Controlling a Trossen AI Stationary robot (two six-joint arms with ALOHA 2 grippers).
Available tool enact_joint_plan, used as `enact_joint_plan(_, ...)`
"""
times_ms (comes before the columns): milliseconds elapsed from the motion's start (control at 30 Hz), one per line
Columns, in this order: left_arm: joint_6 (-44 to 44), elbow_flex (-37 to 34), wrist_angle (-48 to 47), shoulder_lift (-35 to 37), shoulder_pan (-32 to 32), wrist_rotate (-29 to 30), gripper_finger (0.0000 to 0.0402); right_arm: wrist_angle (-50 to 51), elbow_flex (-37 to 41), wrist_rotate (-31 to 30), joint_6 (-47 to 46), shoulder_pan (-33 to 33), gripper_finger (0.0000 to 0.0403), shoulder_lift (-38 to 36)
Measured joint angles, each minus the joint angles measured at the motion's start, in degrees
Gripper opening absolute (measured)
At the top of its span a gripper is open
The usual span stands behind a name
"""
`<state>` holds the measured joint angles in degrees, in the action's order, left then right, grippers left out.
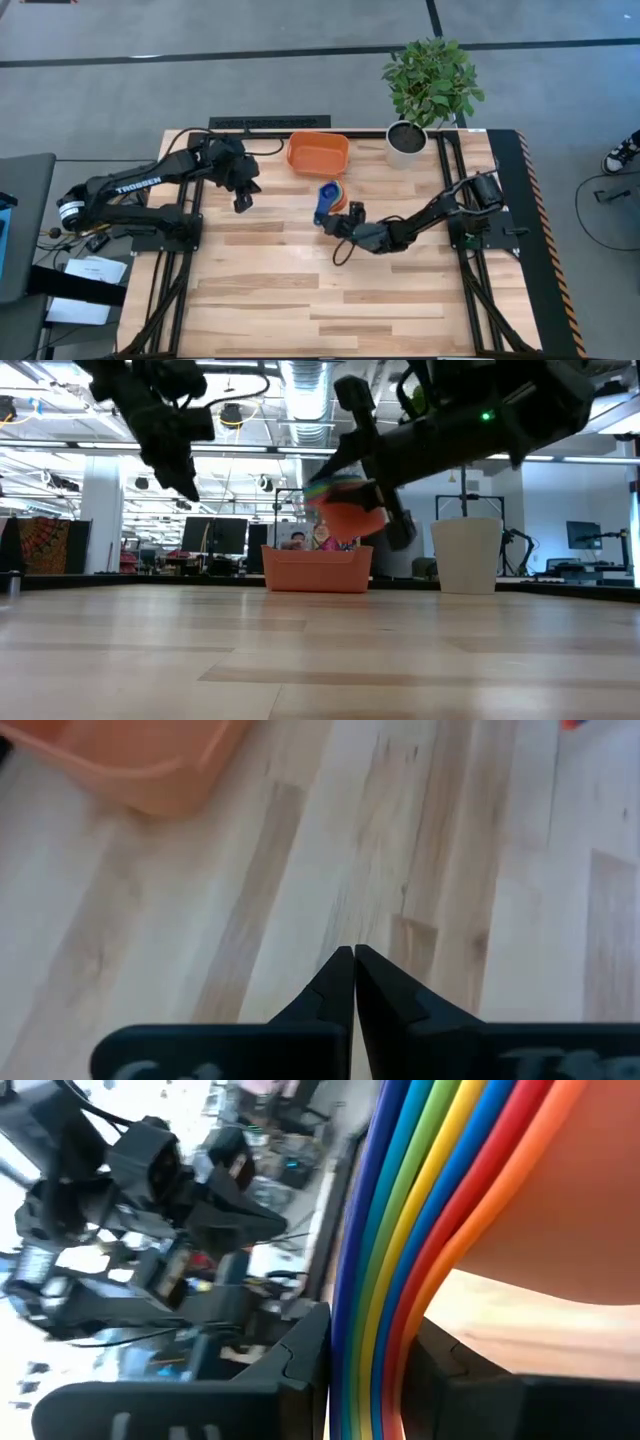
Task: Nest measuring cups in basket
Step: Put the nested measuring cups into the orange bin
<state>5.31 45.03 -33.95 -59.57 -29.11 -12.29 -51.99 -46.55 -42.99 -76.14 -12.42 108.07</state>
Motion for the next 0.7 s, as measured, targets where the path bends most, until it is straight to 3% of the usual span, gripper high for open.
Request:
enact_joint_plan(133,1.78,-2.82,2.35,0.00,-3.13,-5.17,0.0000,6.71,-1.06,-3.10,-4.70,-1.98,0.0098,0.02)
enact_joint_plan(333,2.40,-4.04,0.89,1.74,-6.56,-9.64,0.0000,11.23,-4.03,-2.77,-5.23,-0.76,0.0098,0.02)
enact_joint_plan(500,1.31,-4.13,0.93,5.95,-8.02,-9.55,0.0000,8.93,-4.32,1.82,0.66,3.64,0.0098,0.02)
enact_joint_plan(700,-4.43,-4.13,-0.06,12.12,-9.00,-8.94,0.0000,2.42,-4.32,12.44,7.49,8.74,0.0098,0.02)
